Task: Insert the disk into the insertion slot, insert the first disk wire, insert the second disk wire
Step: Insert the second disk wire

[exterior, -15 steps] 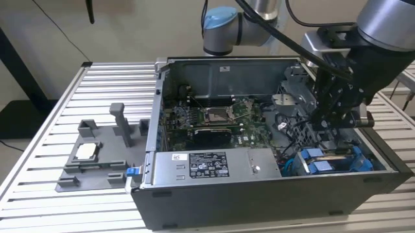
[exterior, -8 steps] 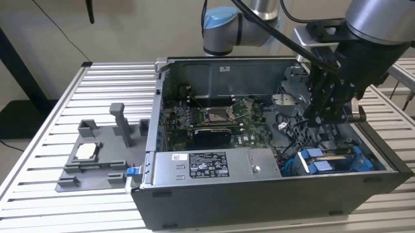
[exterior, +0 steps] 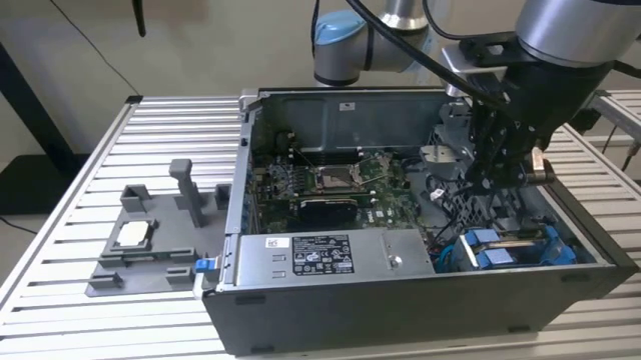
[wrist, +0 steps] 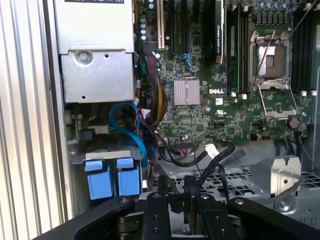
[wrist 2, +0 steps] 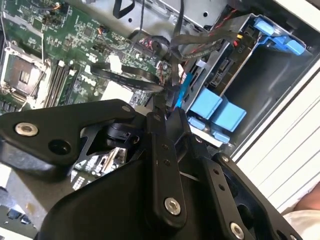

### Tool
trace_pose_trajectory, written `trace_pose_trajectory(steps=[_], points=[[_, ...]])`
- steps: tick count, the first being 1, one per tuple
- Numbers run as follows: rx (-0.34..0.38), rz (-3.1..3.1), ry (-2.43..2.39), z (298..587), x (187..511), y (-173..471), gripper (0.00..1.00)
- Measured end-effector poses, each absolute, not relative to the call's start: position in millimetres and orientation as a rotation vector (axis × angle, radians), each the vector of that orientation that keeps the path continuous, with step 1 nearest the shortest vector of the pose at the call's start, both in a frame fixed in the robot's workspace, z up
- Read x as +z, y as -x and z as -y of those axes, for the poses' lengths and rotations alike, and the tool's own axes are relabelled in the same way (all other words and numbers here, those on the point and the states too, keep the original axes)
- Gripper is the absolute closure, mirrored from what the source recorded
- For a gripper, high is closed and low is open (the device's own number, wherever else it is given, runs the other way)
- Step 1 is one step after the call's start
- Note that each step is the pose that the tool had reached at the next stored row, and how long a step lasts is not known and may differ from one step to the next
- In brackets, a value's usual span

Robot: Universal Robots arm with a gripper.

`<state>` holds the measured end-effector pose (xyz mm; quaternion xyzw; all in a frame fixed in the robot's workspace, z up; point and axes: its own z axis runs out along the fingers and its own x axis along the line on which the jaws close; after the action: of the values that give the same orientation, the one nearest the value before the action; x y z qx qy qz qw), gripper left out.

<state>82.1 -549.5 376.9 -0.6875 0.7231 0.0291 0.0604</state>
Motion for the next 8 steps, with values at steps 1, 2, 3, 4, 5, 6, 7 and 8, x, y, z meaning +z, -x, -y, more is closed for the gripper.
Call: trace_pose_trajectory(steps=[1,2,3,4,5,6,7,8], points=[[0.085,-2.188,2.084,549.5,376.9,-82.1,0.72],[0.083,-2.187,2.087,549.5,376.8,-82.0,0.72],[0.081,-2.185,2.091,549.5,376.9,-82.0,0.72],[0.08,-2.182,2.094,549.6,376.9,-81.9,0.72],[0.077,-2.178,2.097,549.5,377.0,-81.9,0.72],[0.07,-2.172,2.097,549.5,377.0,-81.9,0.72],[0.062,-2.164,2.096,549.5,376.9,-81.9,0.72],[0.054,-2.157,2.096,549.5,377.0,-82.0,0.72]])
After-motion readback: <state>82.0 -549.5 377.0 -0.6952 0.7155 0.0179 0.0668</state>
